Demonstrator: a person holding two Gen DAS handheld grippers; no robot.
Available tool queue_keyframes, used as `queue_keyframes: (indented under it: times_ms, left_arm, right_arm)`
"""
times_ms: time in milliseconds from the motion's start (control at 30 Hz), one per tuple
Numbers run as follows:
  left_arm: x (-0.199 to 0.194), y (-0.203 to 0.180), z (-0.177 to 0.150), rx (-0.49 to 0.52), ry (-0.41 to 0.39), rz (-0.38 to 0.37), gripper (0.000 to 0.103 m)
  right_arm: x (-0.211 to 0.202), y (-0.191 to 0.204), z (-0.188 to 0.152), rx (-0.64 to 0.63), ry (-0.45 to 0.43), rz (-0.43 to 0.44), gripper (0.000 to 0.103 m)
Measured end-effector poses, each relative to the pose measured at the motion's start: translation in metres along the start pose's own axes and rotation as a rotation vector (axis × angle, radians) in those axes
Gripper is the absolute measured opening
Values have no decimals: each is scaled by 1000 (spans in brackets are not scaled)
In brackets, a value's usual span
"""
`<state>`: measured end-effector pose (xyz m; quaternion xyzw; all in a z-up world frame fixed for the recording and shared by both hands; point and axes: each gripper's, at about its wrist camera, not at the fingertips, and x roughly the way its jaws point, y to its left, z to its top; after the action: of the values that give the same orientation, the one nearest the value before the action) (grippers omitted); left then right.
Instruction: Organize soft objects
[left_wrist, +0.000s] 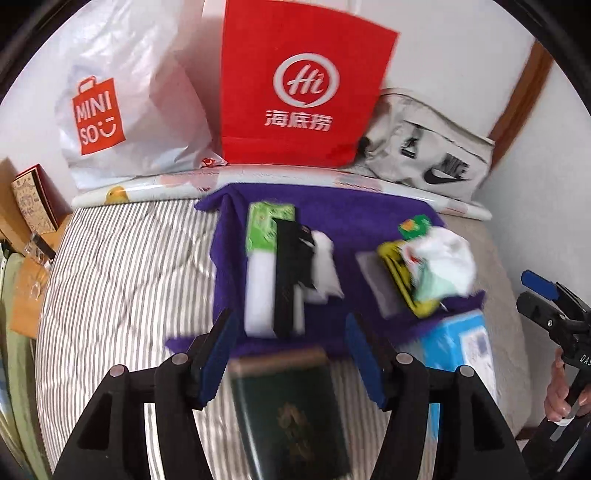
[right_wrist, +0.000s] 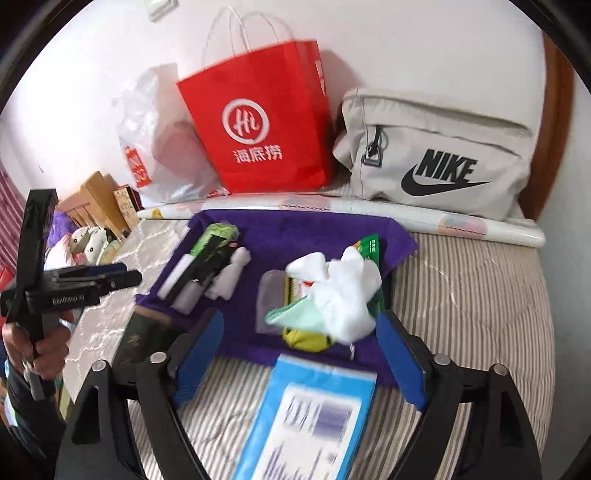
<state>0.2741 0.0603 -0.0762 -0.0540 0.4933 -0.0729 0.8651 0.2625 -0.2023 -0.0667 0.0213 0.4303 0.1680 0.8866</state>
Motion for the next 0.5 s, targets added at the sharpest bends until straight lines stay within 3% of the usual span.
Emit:
queue_keyframes:
  times_ms: [100, 500]
  left_arm:
    - [-26, -8, -23, -2, -22, -2, 70]
    - [-114, -47, -118, 34, -137, 53, 80]
  right_arm:
    - [-29, 13, -14, -1, -45, -25, 92]
    - [-121, 79, -98, -82, -165, -78, 97]
